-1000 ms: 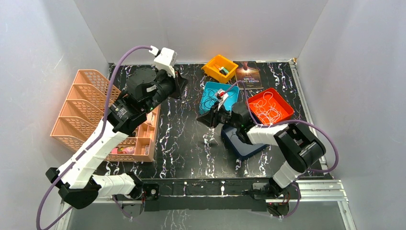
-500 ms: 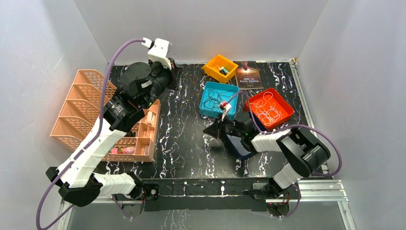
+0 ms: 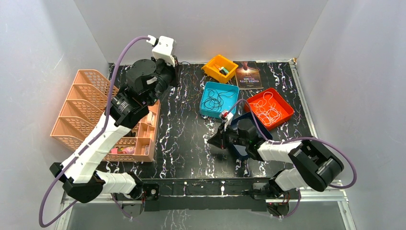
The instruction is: Untangle the cables
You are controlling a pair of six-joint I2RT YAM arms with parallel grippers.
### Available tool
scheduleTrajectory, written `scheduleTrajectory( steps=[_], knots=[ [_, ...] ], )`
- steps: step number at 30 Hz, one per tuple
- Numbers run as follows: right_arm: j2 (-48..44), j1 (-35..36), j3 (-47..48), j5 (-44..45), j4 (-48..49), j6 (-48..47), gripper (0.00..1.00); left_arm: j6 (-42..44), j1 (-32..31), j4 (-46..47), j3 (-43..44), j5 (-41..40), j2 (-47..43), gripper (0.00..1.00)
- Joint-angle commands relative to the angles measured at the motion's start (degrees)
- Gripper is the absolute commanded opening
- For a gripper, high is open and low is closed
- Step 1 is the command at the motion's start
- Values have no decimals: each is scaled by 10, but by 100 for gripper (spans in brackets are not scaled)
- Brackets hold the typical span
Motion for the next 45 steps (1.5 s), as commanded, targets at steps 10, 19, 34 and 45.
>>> scheduleTrajectory(
  steps=[10, 19, 34, 45],
  knots=[
    [-81, 9, -5, 25, -107, -73, 13, 18, -2, 23, 30, -61, 7, 0],
    [-130, 9, -3, 28, -155, -90, 13, 19, -2, 22, 16, -89, 2, 0],
    [-250, 9, 32, 87, -234, -99, 19, 12, -2, 26, -6, -84, -1, 0],
    [-314, 9, 39, 138, -280, -121, 44, 10, -2, 27, -8, -84, 2, 0]
  ],
)
